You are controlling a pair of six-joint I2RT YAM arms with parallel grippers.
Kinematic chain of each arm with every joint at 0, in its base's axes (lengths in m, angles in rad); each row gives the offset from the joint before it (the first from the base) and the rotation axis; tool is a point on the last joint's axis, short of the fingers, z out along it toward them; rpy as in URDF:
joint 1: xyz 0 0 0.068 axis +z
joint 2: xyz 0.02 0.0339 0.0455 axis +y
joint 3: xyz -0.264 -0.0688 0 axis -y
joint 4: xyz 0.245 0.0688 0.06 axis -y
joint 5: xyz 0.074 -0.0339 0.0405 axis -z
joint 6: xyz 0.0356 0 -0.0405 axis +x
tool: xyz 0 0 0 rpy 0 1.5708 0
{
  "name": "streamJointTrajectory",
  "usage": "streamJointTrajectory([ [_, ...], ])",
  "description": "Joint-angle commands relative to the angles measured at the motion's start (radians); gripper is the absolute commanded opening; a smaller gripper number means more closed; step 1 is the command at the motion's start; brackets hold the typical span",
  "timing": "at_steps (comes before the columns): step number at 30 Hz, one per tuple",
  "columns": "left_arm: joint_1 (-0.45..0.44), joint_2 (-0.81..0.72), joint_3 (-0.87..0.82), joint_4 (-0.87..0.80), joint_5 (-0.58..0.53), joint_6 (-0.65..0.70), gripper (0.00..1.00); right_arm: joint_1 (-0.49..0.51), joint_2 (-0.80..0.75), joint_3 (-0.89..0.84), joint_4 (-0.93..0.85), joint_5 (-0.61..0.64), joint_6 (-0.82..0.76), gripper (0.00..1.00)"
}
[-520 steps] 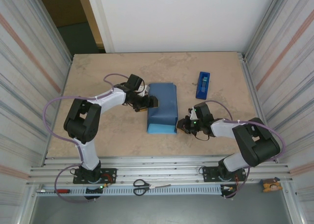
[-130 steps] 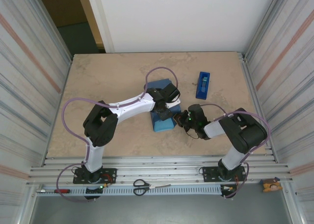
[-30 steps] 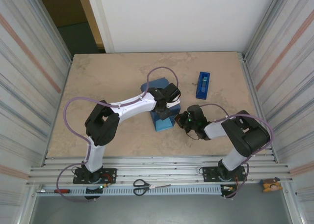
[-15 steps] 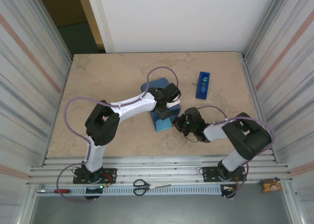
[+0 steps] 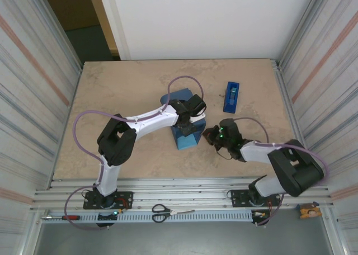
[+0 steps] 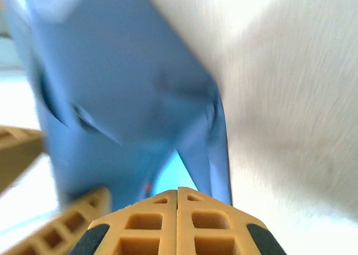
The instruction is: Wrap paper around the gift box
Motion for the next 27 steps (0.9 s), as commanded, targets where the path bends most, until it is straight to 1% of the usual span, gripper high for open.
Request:
streamJointTrajectory([
  [1, -0.013, 0.112, -0.058, -0.101, 0.176, -0.018, 0.70, -0.079, -0.027, 0.014, -0.095, -0.057, -0.084, 0.00],
  [4, -0.013, 0.117, -0.055, -0.101, 0.179, -0.018, 0.70, -0.098, 0.012, 0.024, -0.047, -0.092, -0.083, 0.00],
  [9, -0.013, 0.116, -0.059, -0.104, 0.175, -0.017, 0.70, -0.080, 0.116, 0.050, 0.067, -0.128, -0.056, 0.00],
  [16, -0.013, 0.118, -0.057, -0.105, 0.176, -0.015, 0.70, -0.063, 0.220, 0.098, 0.150, -0.129, -0.038, 0.00],
  [21, -0.013, 0.119, -0.059, -0.107, 0.178, -0.013, 0.70, -0.052, 0.285, 0.147, 0.148, -0.106, -0.038, 0.00],
  [27, -0.013, 0.119, -0.061, -0.107, 0.178, -0.013, 0.69, -0.035, 0.343, 0.154, 0.176, -0.074, -0.028, 0.00],
])
